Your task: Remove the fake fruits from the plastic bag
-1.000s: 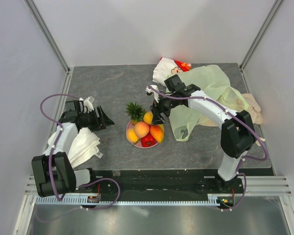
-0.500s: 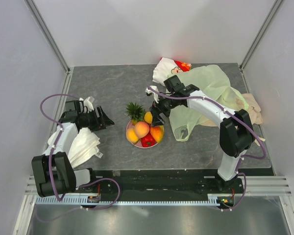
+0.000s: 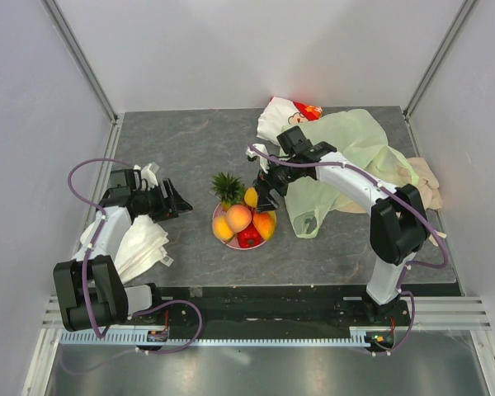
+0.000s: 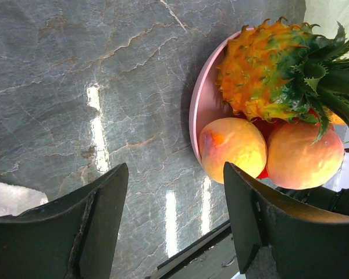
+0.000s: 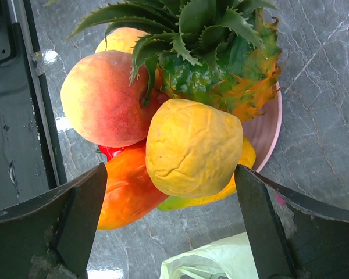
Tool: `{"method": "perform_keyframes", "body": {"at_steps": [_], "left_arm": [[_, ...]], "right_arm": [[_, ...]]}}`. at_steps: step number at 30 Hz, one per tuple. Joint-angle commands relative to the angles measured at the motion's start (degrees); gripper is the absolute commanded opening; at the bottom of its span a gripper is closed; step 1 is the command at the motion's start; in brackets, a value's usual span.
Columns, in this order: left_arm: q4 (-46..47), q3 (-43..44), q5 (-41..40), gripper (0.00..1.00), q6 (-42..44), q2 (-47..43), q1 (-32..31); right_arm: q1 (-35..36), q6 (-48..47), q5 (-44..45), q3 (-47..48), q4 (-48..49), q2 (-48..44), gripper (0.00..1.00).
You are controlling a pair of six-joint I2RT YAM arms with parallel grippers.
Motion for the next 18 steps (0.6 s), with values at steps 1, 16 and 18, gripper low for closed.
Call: {"method": "perform_keyframes", "body": {"at_steps": [1, 16, 18], "left_arm": [[1.2, 0.1, 0.7, 0.73, 0.6, 0.1, 0.3], [1.5, -0.2, 0.7, 0.73, 0.6, 0.1, 0.3], [1.5, -0.2, 0.7, 0.73, 0.7, 0.0, 0.3]], "right_arm": [[-0.3, -2.6, -2.1, -0.3, 0.2, -2.2, 0.98], [-0.3, -3.0, -3.1, -0.5, -0.5, -1.8, 0.98], [-0.3, -3.0, -3.2, -0.3, -0.4, -1.5, 0.98]]}}
